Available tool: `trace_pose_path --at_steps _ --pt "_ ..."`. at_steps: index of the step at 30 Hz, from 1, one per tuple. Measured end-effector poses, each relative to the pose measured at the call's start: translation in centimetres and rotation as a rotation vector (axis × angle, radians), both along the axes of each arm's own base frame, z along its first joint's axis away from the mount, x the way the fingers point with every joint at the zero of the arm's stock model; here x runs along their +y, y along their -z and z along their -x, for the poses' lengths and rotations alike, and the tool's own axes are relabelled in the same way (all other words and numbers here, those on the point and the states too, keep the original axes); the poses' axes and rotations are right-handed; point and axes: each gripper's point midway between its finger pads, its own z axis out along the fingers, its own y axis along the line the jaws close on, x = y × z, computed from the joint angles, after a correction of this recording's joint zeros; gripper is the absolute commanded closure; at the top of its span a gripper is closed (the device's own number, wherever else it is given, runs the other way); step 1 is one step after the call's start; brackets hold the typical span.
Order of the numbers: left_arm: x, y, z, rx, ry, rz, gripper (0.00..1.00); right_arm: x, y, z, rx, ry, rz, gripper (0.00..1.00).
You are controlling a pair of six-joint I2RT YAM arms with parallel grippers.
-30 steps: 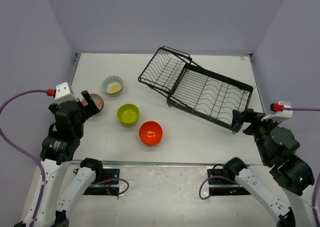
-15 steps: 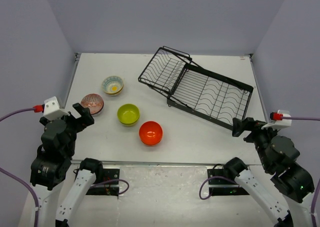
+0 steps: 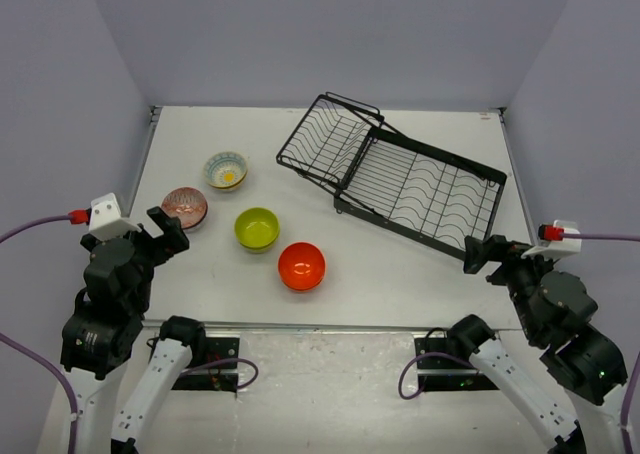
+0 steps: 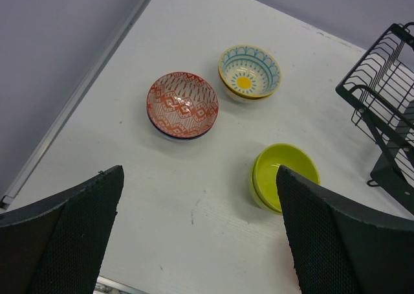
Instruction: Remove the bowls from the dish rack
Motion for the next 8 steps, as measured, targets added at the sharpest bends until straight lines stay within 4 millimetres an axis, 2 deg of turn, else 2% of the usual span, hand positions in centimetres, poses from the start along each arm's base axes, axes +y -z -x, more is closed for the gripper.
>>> trace_pose_path --at_steps 8 --pt "0.00 0.02 -0.02 0.001 0.000 0.000 0.00 0.01 0.15 -0.06 0.004 0.001 0.003 0.01"
